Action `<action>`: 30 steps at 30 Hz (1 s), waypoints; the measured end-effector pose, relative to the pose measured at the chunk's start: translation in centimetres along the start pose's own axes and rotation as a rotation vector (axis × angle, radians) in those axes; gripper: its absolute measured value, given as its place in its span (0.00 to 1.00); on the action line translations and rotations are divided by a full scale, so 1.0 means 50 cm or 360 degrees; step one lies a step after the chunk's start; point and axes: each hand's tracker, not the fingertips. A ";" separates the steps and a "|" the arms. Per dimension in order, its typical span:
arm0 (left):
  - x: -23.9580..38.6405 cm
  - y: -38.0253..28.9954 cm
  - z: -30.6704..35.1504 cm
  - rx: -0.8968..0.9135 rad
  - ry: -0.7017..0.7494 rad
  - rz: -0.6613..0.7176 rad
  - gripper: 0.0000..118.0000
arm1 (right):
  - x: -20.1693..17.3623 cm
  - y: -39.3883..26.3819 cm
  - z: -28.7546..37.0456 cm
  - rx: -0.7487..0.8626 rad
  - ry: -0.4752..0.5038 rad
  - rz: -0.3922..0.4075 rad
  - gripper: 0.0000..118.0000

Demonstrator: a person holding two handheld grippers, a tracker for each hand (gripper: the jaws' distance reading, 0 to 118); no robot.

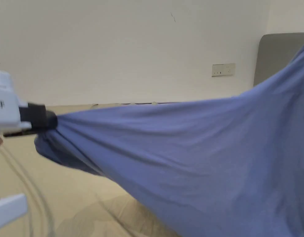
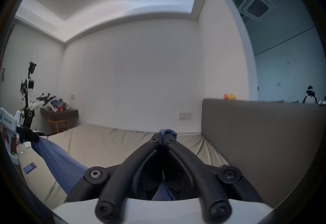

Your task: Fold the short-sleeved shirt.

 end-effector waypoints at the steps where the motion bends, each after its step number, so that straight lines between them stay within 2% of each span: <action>1: 0.006 0.019 0.016 0.0038 -0.0034 -0.0006 0.03 | 0.015 0.012 0.013 0.0022 -0.0017 -0.0018 0.00; 5: 0.049 0.096 0.058 0.0075 -0.0046 -0.0005 0.03 | 0.043 0.065 0.065 0.0145 -0.0042 -0.0042 0.00; 8: 0.096 0.145 0.068 0.0079 0.0049 -0.0191 0.03 | 0.042 0.082 0.061 0.0144 -0.0035 -0.0053 0.00; 9: 0.084 0.168 0.041 0.0077 0.0054 -0.0202 0.03 | 0.033 0.089 0.054 0.0186 -0.0044 0.0081 0.00; 11: 0.099 0.190 0.027 0.0058 0.0034 -0.0227 0.03 | 0.025 0.089 0.026 0.0151 -0.0065 0.0101 0.00; 13: 0.108 0.211 -0.006 -0.0034 0.0026 -0.0290 0.03 | 0.022 0.089 -0.016 0.0107 -0.0060 0.0073 0.01; 15: 0.115 0.228 -0.059 -0.0132 0.0082 -0.0303 0.03 | 0.021 0.081 -0.080 0.0021 -0.0063 -0.0011 0.01; 16: 0.113 0.235 -0.084 -0.0182 0.0072 -0.0296 0.03 | 0.015 0.078 -0.110 -0.0015 -0.0062 -0.0008 0.00; 17: 0.105 0.242 -0.110 -0.0204 0.0043 -0.0231 0.03 | 0.009 0.072 -0.141 -0.0047 -0.0068 -0.0038 0.00; 20: 0.078 0.269 -0.189 -0.0212 -0.0109 0.0003 0.03 | 0.007 0.070 -0.219 -0.0003 -0.0080 -0.0020 0.00; 21: 0.078 0.284 -0.209 -0.0221 -0.0071 -0.0051 0.03 | 0.005 0.069 -0.243 0.0004 -0.0080 -0.0042 0.00; 22: 0.080 0.300 -0.235 -0.0243 0.0015 -0.0093 0.03 | -0.002 0.085 -0.270 0.0101 -0.0108 -0.0002 0.00; 24: 0.086 0.344 -0.275 -0.0254 0.0155 -0.0194 0.03 | -0.001 0.100 -0.328 0.0094 -0.0112 -0.0027 0.00; 26: 0.078 0.388 -0.295 -0.0176 0.0109 -0.0146 0.03 | -0.001 0.118 -0.376 0.0089 -0.0122 -0.0133 0.00; 27: 0.074 0.407 -0.300 -0.0098 0.0088 -0.0049 0.03 | -0.003 0.133 -0.390 0.0249 -0.0114 -0.0013 0.00; 28: 0.069 0.423 -0.303 -0.0054 -0.0003 -0.0056 0.03 | -0.002 0.133 -0.403 0.0249 -0.0147 -0.0044 0.00; 29: 0.073 0.433 -0.303 0.0007 0.0004 -0.0002 0.03 | 0.000 0.134 -0.407 0.0304 -0.0158 -0.0043 0.00; 30: 0.074 0.440 -0.307 0.0029 -0.0016 -0.0039 0.03 | 0.003 0.137 -0.434 0.0290 -0.0135 -0.0087 0.00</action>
